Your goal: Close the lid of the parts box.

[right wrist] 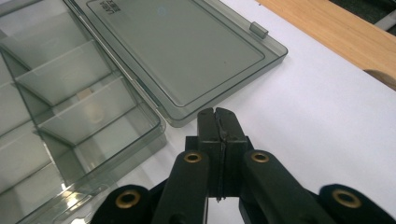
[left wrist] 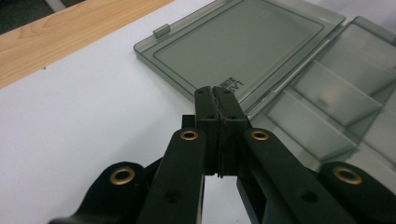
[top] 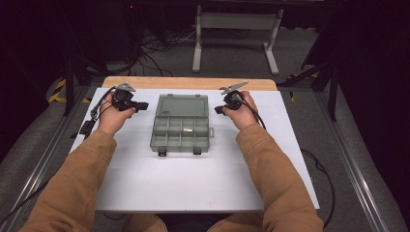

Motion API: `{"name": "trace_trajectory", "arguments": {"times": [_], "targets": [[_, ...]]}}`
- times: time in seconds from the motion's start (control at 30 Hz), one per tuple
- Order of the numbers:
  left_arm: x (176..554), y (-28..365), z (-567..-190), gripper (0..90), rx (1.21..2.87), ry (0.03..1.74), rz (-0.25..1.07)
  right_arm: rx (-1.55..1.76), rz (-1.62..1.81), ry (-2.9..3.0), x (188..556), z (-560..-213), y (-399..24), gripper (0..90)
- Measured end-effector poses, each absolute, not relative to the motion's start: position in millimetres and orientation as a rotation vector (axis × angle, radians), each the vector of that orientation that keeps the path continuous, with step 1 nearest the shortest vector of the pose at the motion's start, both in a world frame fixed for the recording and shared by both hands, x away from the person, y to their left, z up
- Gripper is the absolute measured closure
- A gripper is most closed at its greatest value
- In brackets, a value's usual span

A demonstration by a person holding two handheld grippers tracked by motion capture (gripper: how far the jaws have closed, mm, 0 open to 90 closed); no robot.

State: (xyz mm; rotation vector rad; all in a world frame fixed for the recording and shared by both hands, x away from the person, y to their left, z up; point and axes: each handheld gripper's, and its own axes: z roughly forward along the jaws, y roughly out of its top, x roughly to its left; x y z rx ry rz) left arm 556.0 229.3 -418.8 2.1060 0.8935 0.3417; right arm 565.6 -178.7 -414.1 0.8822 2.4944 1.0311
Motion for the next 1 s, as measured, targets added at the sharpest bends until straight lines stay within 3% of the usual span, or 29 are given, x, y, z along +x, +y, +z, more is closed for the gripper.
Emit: {"name": "trace_trajectory", "arguments": {"times": [1.0], "targets": [[584,224,-455,89.7,2.127,0.951,0.336,0.895,0.978,2.505,579,-440,-165,90.0]]}}
